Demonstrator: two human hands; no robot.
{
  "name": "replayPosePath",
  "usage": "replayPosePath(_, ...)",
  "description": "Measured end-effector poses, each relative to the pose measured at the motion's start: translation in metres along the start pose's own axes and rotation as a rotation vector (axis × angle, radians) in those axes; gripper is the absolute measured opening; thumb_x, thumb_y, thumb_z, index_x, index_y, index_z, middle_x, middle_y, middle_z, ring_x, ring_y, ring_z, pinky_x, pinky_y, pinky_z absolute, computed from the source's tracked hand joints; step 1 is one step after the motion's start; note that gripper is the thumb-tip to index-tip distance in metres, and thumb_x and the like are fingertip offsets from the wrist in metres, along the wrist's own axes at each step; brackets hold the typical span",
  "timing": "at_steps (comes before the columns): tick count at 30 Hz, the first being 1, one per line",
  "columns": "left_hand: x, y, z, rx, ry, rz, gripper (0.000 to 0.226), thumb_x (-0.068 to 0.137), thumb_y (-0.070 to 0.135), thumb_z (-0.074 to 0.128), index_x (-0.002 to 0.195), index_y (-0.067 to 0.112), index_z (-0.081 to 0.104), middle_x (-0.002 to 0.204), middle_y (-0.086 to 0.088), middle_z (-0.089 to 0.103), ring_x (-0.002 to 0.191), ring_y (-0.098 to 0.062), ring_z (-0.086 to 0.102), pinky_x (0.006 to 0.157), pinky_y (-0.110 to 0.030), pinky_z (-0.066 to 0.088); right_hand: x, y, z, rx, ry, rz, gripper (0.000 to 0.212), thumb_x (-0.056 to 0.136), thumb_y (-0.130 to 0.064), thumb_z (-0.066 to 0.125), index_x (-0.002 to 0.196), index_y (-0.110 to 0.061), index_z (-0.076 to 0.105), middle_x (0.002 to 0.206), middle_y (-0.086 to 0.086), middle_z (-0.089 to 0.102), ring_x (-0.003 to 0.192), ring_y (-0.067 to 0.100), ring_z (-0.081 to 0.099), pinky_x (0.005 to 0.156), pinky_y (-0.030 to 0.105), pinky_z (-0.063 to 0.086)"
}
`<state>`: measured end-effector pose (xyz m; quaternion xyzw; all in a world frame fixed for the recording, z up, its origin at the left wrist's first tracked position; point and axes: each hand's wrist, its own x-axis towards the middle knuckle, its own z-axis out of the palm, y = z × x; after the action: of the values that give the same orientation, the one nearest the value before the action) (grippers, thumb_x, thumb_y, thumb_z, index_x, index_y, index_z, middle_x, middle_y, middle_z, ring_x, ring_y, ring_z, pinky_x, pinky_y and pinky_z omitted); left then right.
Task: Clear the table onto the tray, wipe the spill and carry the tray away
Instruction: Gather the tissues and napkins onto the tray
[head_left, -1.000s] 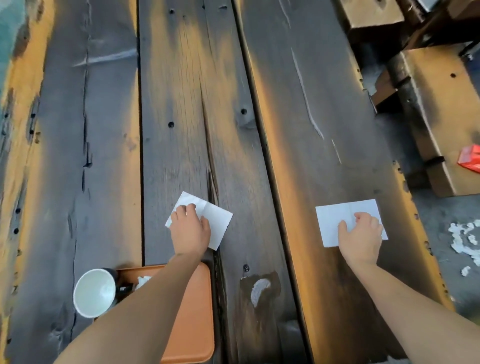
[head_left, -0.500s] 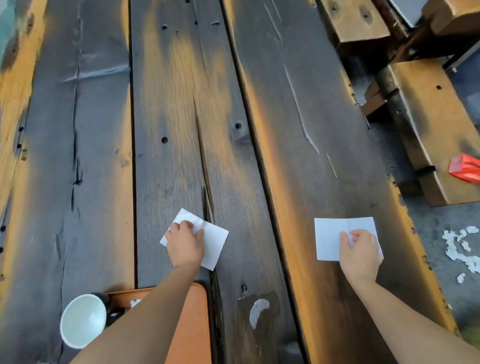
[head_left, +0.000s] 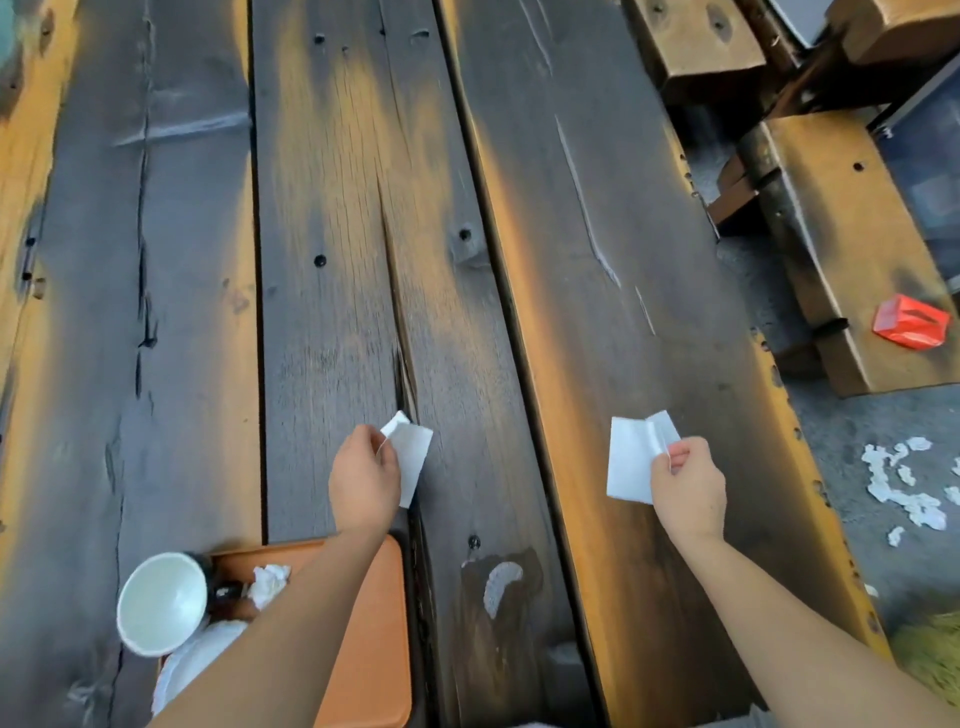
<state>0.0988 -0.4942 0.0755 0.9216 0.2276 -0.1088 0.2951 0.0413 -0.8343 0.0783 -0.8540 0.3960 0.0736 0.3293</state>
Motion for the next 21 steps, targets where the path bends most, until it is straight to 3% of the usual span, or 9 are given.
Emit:
replayPosePath(3,-0.033,-0.001,-0.013,-0.019,-0.012,0.073,0.010,0.102,0.009,0.056,0.101,0.006,0.066,0.097,-0.008,0.065,0.087,-0.023,0.057,0.075,-0.033,0.042,-0.022,-0.012,-0.004,0.099,-0.035,-0.025,0.015,0.093,-0.015,0.052,0.107,-0.016,0.057,0.089,-0.002,0.060,0.088,0.022,0.060,0.069,0.034,0.052)
replayPosePath(6,-0.071,-0.012,-0.027,-0.039,-0.008,0.094,0.016,0.103,0.012,0.057,0.108,0.009,0.072,0.097,-0.001,0.065,0.092,-0.024,0.062,0.078,-0.030,0.040,-0.058,-0.024,-0.006,0.109,-0.105,-0.132,0.014,0.093,-0.015,0.051,0.093,-0.017,0.065,0.087,0.001,0.066,0.084,0.020,0.064,0.068,0.037,0.056)
replayPosePath(8,-0.099,-0.029,-0.036,-0.019,-0.001,0.084,0.017,0.104,0.031,0.055,0.105,0.027,0.072,0.093,0.011,0.064,0.087,-0.017,0.062,0.079,-0.031,0.047,-0.088,-0.025,-0.006,0.139,-0.164,-0.186,0.014,0.093,-0.016,0.054,0.087,-0.020,0.065,0.082,-0.002,0.067,0.078,0.017,0.064,0.072,0.041,0.059)
replayPosePath(10,-0.125,-0.049,-0.047,0.058,0.030,0.073,0.025,0.101,0.051,0.046,0.097,0.035,0.063,0.084,0.012,0.067,0.078,-0.013,0.064,0.076,-0.038,0.055,-0.118,-0.023,-0.004,0.147,-0.244,-0.226,0.012,0.093,-0.017,0.055,0.086,-0.020,0.064,0.081,-0.002,0.067,0.078,0.015,0.064,0.070,0.040,0.058)
replayPosePath(13,-0.166,-0.063,-0.065,-0.059,0.072,0.059,0.014,0.101,0.031,0.057,0.089,0.034,0.063,0.081,0.014,0.067,0.077,-0.013,0.063,0.071,-0.030,0.047,-0.161,-0.017,0.001,0.129,-0.367,-0.273,0.009,0.093,-0.017,0.056,0.088,-0.019,0.063,0.084,-0.004,0.069,0.081,0.015,0.065,0.067,0.038,0.057)
replayPosePath(15,-0.189,-0.072,-0.079,-0.138,0.068,0.026,0.013,0.102,0.016,0.062,0.096,0.024,0.071,0.086,0.012,0.069,0.079,-0.011,0.063,0.067,-0.021,0.042,-0.187,-0.013,0.008,0.093,-0.457,-0.299,0.010,0.093,-0.017,0.056,0.085,-0.022,0.059,0.082,-0.007,0.068,0.078,0.014,0.065,0.066,0.039,0.055)
replayPosePath(18,-0.210,-0.107,-0.089,-0.179,0.021,-0.025,0.015,0.100,0.011,0.063,0.099,0.019,0.075,0.090,0.011,0.073,0.084,-0.006,0.066,0.074,-0.021,0.048,-0.219,-0.009,0.025,0.022,-0.553,-0.336,0.014,0.091,-0.016,0.055,0.081,-0.025,0.052,0.076,0.003,0.067,0.072,0.028,0.063,0.057,0.033,0.046)
replayPosePath(21,-0.214,-0.140,-0.099,-0.217,-0.021,-0.102,0.015,0.100,0.011,0.063,0.097,0.020,0.075,0.088,0.013,0.073,0.087,0.000,0.066,0.074,-0.018,0.047,-0.244,-0.013,0.046,-0.061,-0.593,-0.383,0.010,0.090,-0.014,0.055,0.085,-0.022,0.053,0.076,0.004,0.068,0.070,0.027,0.064,0.057,0.039,0.052)
